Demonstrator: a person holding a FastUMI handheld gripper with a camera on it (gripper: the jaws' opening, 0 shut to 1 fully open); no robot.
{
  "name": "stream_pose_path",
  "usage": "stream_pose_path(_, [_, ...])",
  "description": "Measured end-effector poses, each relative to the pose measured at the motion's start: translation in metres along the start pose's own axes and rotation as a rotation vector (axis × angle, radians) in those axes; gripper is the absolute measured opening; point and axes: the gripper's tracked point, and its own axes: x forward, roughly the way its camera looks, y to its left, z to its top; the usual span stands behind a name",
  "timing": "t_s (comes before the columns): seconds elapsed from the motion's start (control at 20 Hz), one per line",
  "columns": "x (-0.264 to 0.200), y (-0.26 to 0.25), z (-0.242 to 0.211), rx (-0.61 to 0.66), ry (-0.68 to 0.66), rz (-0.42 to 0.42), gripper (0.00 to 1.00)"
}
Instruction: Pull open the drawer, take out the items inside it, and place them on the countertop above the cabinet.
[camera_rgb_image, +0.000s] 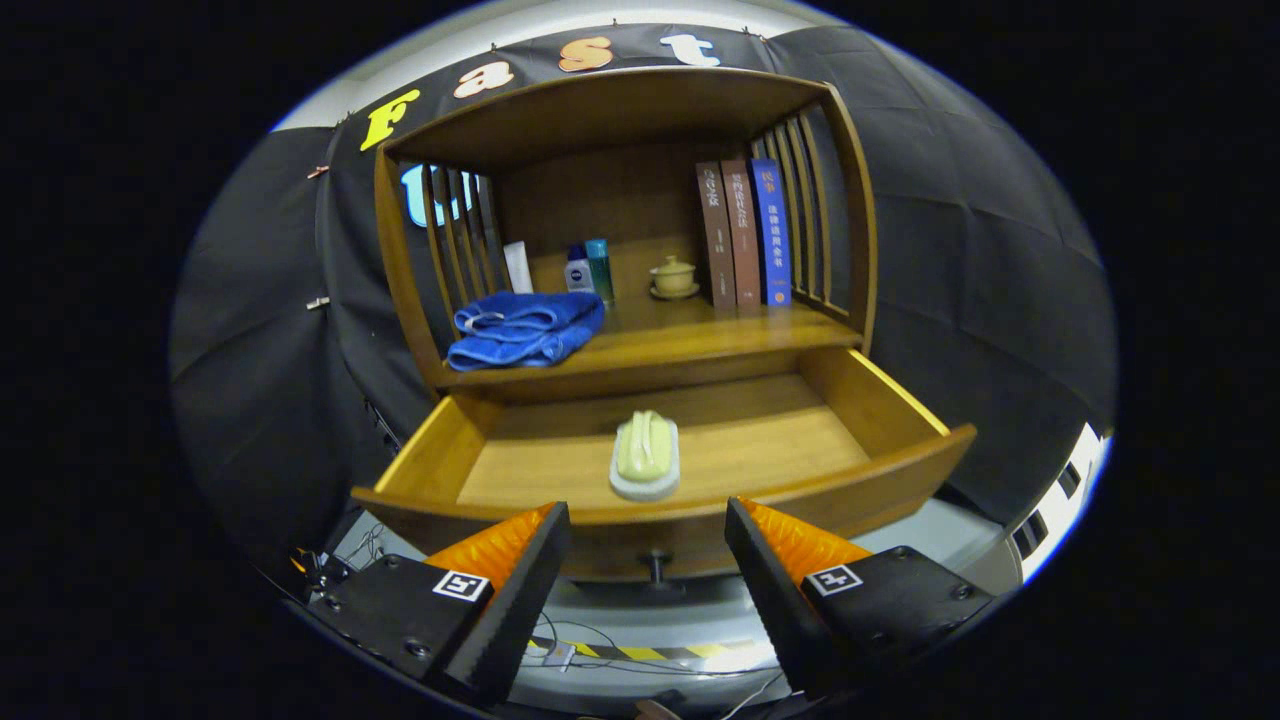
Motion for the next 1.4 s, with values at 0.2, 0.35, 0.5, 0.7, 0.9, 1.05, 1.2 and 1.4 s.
stream_pose_path(0.2, [0.056,0.007,0.039,-0.008,0.043,-0.017,0.99])
stream_pose_path(0.35, [0.104,0.009,0.037,-0.021,0.181,-0.032,0.99])
stream_pose_path(0.5, [0.145,0.007,0.016,-0.018,0.312,-0.057,0.99])
stream_pose_path(0.7, [0.177,0.002,-0.011,-0.037,0.444,-0.084,0.98])
stream_pose_path(0.9, [0.193,-0.007,-0.030,-0.040,0.536,-0.114,0.86])
stream_pose_path(1.05, [0.196,-0.010,-0.039,-0.051,0.589,-0.115,0.72])
stream_pose_path(1.2, [0.197,-0.010,-0.048,-0.082,0.637,-0.118,0.46])
stream_pose_path(1.4, [0.196,-0.009,-0.049,-0.090,0.651,-0.117,0.20])
